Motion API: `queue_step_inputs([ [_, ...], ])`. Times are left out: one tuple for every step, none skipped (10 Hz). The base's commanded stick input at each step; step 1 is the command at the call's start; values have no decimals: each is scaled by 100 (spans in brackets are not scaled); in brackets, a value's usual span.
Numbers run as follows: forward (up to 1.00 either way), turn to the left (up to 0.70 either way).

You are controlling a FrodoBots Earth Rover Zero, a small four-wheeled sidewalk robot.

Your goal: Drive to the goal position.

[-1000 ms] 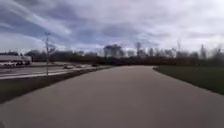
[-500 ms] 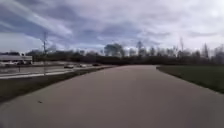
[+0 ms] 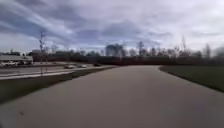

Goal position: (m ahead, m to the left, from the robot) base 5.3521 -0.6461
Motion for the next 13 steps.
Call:
queue_step_inputs([
  [100, -40],
  [100, -40],
  [100, -28],
  [100, -12],
  [100, 0],
  [100, 0],
  [100, 0],
  [100, 0],
  [100, 0],
  [100, 0],
  [100, 0],
  [100, 0],
  [100, 0],
])
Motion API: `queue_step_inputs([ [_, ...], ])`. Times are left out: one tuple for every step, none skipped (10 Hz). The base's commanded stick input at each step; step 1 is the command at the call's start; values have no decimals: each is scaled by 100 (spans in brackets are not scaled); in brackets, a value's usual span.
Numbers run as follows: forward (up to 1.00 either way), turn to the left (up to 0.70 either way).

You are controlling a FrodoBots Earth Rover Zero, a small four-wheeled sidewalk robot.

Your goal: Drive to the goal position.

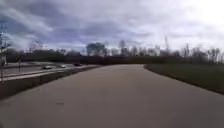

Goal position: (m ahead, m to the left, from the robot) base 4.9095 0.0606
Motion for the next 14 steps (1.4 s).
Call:
queue_step_inputs([
  [100, 0],
  [100, 0],
  [100, 0],
  [100, 0],
  [100, -2],
  [100, -7],
  [100, -13],
  [100, -16],
  [100, -16],
  [100, -13],
  [100, -8],
  [100, -2],
  [100, 0],
  [100, 0],
])
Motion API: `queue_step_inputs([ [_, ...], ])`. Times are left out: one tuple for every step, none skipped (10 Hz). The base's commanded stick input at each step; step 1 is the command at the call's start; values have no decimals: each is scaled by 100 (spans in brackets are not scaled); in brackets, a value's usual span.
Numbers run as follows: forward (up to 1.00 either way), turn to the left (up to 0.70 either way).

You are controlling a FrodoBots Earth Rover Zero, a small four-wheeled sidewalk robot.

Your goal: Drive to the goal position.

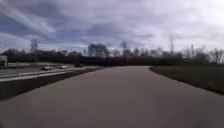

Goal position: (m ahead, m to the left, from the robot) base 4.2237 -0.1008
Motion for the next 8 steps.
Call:
queue_step_inputs([
  [100, 0],
  [100, 0],
  [100, 0],
  [100, -1],
  [100, -17],
  [100, -30],
  [100, -35],
  [100, -39],
])
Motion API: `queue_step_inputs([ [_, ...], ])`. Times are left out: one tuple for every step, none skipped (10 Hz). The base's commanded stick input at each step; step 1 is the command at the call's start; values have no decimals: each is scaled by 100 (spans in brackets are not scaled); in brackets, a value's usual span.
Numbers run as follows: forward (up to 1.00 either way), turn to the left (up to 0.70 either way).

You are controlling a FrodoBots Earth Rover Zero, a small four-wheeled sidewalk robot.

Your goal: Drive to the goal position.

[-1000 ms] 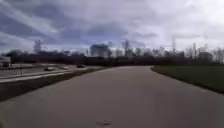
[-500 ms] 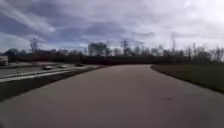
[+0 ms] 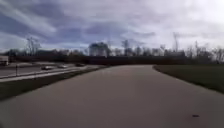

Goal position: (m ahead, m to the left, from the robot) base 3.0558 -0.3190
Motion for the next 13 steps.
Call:
queue_step_inputs([
  [100, -32],
  [100, 0],
  [100, 0],
  [100, 0],
  [100, 0],
  [100, 0],
  [100, 0],
  [100, 0],
  [100, 0],
  [100, 0],
  [100, 0],
  [100, 0],
  [100, 0],
])
